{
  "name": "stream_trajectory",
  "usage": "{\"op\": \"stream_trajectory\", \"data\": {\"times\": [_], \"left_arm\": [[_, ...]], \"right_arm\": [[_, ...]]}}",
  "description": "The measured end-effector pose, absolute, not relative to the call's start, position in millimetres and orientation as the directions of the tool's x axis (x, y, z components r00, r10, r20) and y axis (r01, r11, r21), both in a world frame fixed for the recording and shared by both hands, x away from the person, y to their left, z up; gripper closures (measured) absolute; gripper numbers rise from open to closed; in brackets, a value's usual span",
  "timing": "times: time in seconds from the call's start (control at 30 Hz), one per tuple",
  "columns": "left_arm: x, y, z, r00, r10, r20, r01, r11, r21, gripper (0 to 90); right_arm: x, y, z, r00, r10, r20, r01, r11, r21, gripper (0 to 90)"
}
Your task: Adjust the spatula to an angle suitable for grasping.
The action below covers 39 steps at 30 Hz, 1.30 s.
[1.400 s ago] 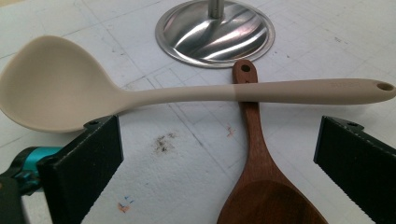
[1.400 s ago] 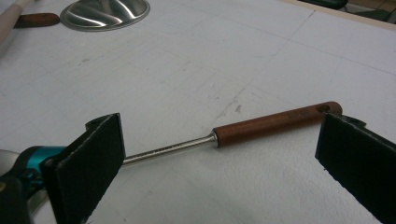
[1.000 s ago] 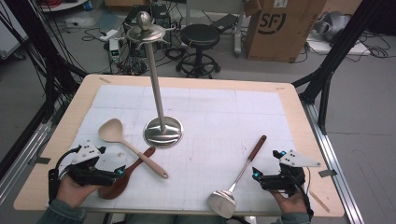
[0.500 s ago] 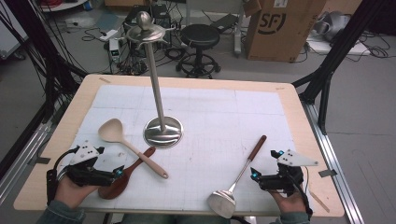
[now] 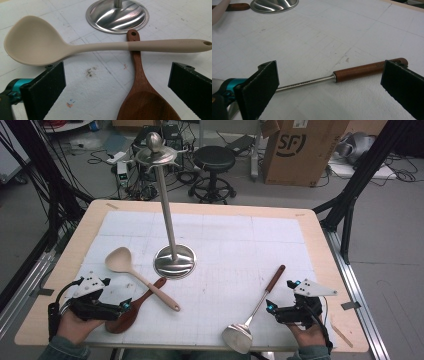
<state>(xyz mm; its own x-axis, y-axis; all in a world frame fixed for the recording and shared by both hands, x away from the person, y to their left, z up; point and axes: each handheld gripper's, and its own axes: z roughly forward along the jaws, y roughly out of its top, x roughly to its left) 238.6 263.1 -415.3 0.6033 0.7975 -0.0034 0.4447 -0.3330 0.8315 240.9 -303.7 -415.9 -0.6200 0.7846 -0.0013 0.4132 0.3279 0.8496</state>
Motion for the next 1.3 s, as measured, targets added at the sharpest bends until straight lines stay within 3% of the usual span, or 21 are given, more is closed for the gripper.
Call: {"op": "stream_trajectory", "data": {"times": [0.47,0.53,0.63,0.97,1.07,1.3], "left_arm": [[236.7,263.3,-414.5,0.604,0.797,0.002,0.443,-0.337,0.831,1.9],[237.3,262.3,-414.8,0.605,0.797,-0.001,0.443,-0.336,0.831,1.9],[237.7,260.8,-415.1,0.608,0.794,0.002,0.442,-0.341,0.83,1.9],[237.0,262.0,-414.9,0.602,0.798,-0.003,0.445,-0.333,0.831,1.9],[236.1,262.1,-415.0,0.603,0.798,-0.002,0.445,-0.335,0.83,2.0],[235.3,263.3,-415.2,0.597,0.802,-0.002,0.449,-0.331,0.83,2.0]], "right_arm": [[241.0,-300.6,-415.5,-0.648,0.762,0.015,0.422,0.342,0.84,8.2],[240.9,-302.8,-415.5,-0.668,0.743,0.025,0.418,0.348,0.839,23.6],[240.1,-303.2,-416.7,-0.666,0.745,0.031,0.436,0.356,0.827,29.3],[257.0,-307.2,-425.7,-0.629,0.767,0.127,0.552,0.326,0.768,80.1],[261.8,-306.5,-429.2,-0.619,0.773,0.141,0.578,0.327,0.748,88.6],[268.0,-305.0,-433.3,-0.611,0.776,0.155,0.607,0.334,0.721,89.4]]}}
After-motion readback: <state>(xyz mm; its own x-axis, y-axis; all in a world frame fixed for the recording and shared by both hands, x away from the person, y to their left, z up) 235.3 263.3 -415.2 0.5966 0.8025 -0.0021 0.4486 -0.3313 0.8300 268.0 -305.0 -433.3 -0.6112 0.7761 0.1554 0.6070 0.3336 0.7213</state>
